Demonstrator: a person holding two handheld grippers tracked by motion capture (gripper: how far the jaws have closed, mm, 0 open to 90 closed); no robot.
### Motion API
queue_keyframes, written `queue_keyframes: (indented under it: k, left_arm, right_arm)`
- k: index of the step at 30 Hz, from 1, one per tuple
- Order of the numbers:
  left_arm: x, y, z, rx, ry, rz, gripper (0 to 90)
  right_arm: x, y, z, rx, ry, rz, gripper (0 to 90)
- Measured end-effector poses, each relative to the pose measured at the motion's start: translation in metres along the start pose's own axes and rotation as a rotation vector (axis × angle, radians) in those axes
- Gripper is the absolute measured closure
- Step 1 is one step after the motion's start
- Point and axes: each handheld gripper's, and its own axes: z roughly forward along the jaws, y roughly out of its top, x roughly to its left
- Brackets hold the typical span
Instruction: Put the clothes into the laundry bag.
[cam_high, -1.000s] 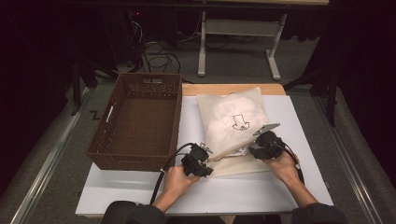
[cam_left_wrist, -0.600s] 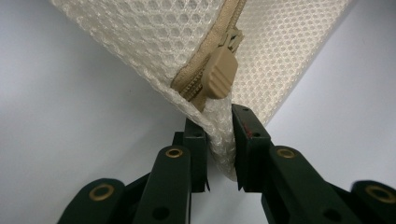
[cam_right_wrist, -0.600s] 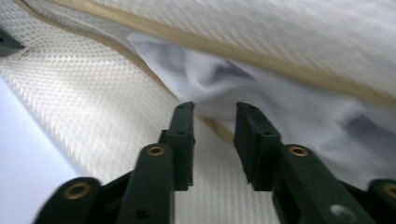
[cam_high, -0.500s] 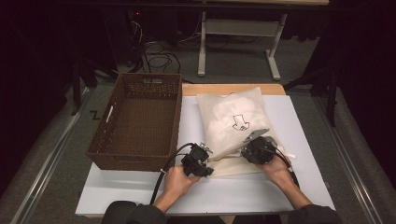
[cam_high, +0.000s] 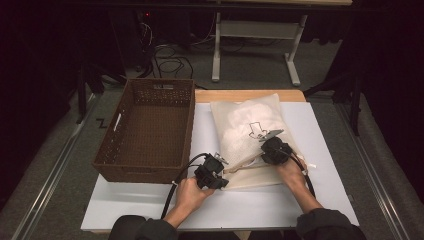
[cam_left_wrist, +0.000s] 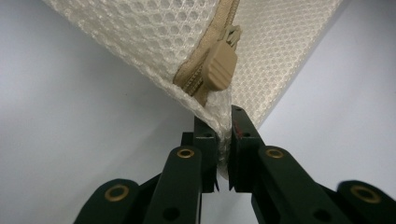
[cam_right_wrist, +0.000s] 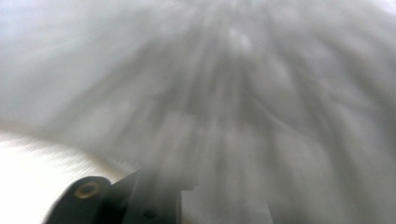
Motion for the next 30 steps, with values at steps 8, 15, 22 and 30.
queue_keyframes:
  k: [8,15,22,30]
  left_arm:
    - [0.002,-0.001,0.002,-0.010,0.004,-0.018,74.2]
    - [0.003,-0.001,0.002,-0.022,0.010,-0.024,67.8]
    - [0.004,-0.001,-0.003,-0.064,0.020,-0.049,61.3]
    - [0.004,-0.001,-0.006,-0.091,0.039,-0.048,62.3]
  right_arm:
    - [0.001,-0.022,-0.036,-0.013,0.091,-0.041,62.4]
    - [-0.006,-0.029,-0.020,0.053,0.121,-0.016,52.5]
    - [-0.013,-0.029,-0.007,0.112,0.223,0.026,60.0]
    - [-0.005,-0.039,-0.017,0.126,0.257,-0.041,85.3]
